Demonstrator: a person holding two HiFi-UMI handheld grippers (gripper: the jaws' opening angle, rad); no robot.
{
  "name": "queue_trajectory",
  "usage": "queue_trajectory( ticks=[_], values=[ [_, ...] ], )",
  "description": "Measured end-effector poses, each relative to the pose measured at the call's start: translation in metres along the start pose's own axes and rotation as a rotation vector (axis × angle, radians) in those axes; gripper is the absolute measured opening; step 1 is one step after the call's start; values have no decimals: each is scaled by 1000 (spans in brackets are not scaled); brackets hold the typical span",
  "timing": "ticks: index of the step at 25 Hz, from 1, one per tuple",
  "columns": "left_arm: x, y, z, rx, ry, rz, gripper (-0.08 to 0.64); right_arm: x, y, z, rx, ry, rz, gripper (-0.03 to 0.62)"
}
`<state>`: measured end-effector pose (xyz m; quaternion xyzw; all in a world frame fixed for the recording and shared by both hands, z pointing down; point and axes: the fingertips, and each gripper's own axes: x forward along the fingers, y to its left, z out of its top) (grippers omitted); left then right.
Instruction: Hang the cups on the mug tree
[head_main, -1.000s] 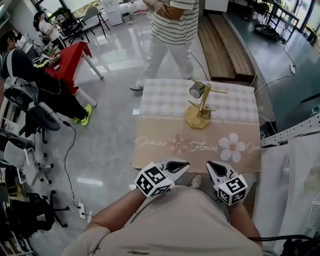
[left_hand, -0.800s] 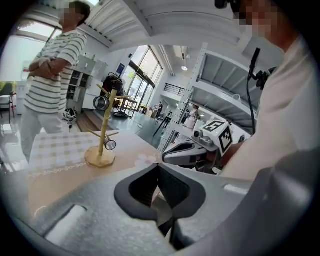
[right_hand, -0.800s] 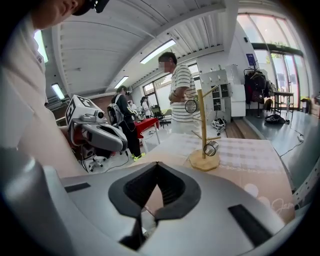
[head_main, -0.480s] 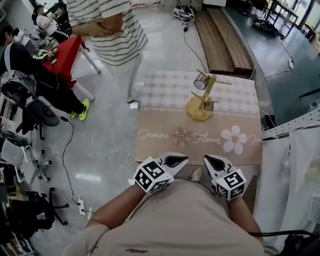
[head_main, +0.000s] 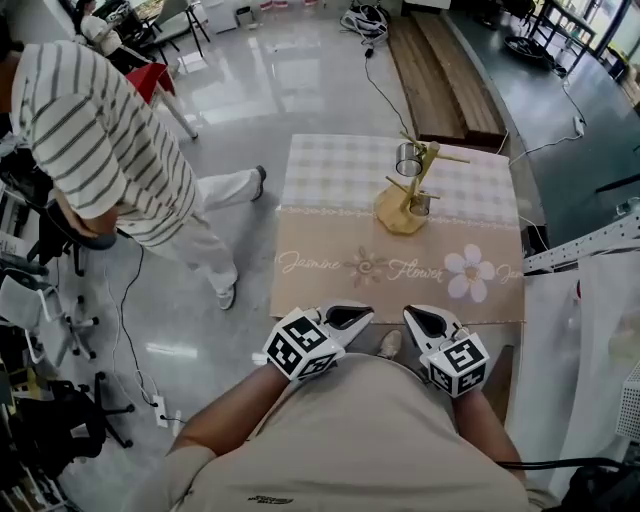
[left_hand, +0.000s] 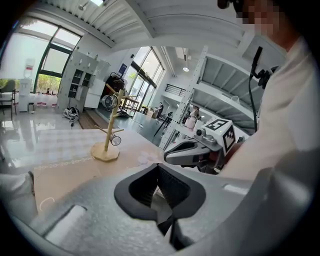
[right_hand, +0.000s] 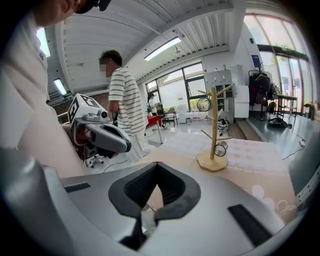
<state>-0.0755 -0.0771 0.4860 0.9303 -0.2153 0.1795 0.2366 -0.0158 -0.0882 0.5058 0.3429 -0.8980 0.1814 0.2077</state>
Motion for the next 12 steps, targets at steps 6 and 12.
queue_trajectory(
  ticks=[6, 12],
  values=[
    [-4, 6, -2, -8, -4, 2, 8, 5, 2, 2, -12, 14, -1, 14],
    [-9, 14, -2, -18, -14, 6, 8, 13, 6, 4, -23, 28, 3, 14]
  ],
)
